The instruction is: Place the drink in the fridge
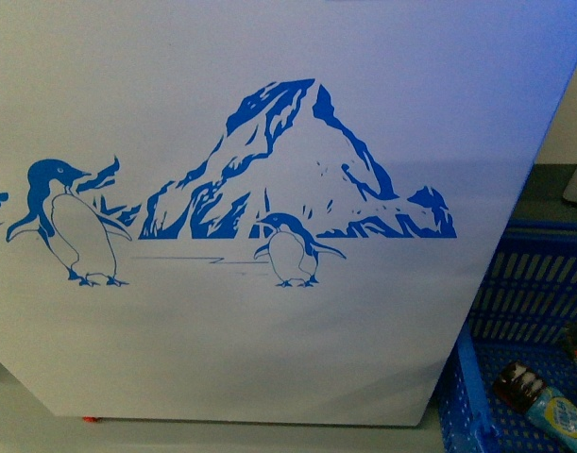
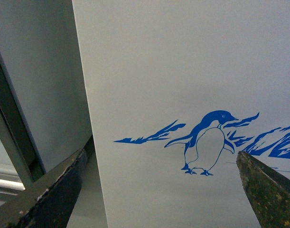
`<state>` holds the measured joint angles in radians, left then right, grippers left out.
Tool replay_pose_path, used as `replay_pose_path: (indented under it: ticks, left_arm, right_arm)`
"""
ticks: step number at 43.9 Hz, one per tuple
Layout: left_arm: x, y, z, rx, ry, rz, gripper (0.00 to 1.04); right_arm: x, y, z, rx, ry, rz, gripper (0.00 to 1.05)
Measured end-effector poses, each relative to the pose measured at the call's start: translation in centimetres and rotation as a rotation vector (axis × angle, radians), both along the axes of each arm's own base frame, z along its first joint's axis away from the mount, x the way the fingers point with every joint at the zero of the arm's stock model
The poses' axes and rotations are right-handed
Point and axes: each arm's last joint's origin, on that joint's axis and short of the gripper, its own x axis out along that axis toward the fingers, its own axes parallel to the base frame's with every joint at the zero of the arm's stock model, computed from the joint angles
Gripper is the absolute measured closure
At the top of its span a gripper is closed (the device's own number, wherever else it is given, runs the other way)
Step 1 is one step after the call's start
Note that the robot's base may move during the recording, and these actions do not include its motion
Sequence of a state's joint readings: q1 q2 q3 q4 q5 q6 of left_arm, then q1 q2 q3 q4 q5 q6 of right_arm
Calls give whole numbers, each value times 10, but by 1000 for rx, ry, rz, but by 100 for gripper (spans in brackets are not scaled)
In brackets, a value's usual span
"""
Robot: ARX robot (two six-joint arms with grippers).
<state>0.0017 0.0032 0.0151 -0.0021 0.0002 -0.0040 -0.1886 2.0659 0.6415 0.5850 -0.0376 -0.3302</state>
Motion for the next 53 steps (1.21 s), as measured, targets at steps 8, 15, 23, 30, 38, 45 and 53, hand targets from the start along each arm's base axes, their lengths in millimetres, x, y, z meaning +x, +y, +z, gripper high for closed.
replay_pose_path:
  ticks: [8, 15, 23, 30, 38, 45, 53]
  left_arm:
    - [0, 0, 0, 0, 0, 0, 8]
    - [0, 0, 0, 0, 0, 0, 8]
    - [0, 0, 0, 0, 0, 0, 8]
    - [0, 0, 0, 0, 0, 0, 8]
    - [0, 0, 0, 0, 0, 0, 8]
    - [0, 0, 0, 0, 0, 0, 8]
    - [0, 0, 0, 0, 0, 0, 8]
  right_arm:
    - [29, -11, -71, -35, 98, 6, 7]
    - [47, -27, -120, -66, 128, -13, 7]
    - [61, -32, -157, -86, 160, 4, 7]
    - [75, -36, -179, -95, 165, -6, 7]
    - [88, -38, -193, -103, 179, -8, 7]
    - [92, -39, -205, -112, 194, -17, 7]
    - [91, -41, -220, -107, 224, -33, 7]
